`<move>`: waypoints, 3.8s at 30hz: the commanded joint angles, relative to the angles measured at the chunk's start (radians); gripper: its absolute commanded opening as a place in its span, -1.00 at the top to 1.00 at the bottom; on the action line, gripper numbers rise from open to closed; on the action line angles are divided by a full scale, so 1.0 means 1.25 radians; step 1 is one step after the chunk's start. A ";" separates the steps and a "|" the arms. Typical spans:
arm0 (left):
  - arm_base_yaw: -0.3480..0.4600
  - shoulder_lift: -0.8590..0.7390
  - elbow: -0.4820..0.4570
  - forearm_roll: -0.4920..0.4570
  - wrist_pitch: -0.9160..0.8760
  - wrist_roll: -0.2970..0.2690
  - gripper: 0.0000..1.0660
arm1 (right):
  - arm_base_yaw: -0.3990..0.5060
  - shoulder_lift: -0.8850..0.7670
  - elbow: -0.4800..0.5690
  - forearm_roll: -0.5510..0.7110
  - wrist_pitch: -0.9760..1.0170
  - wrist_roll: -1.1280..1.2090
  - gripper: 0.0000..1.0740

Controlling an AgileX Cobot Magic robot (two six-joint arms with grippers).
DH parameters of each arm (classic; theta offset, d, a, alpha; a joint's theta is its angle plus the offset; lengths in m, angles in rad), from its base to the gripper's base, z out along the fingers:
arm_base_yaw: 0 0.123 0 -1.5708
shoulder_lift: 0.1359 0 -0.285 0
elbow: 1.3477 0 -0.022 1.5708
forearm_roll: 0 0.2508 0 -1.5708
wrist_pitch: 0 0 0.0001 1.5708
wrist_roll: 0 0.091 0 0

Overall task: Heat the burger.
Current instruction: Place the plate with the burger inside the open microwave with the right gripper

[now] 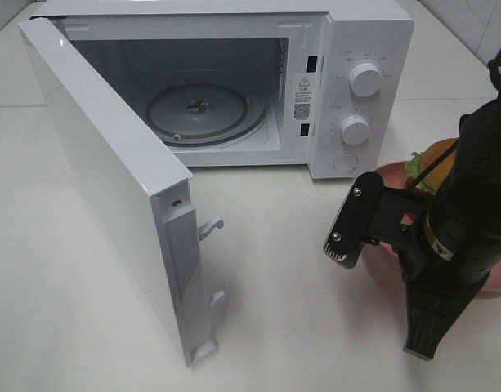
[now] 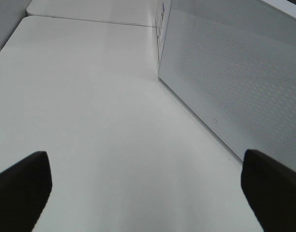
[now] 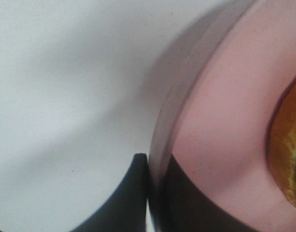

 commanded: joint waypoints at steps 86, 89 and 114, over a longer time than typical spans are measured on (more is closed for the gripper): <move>0.001 -0.001 0.000 -0.006 0.003 -0.002 -0.88 | -0.106 -0.006 -0.064 0.392 -0.286 -1.231 1.00; 0.001 -0.001 0.000 -0.006 0.003 -0.002 -0.88 | -0.113 -0.006 -0.074 0.425 -0.284 -1.262 1.00; 0.001 -0.001 0.000 -0.006 0.003 -0.002 -0.88 | -0.142 -0.006 -0.091 0.484 -0.314 -1.370 1.00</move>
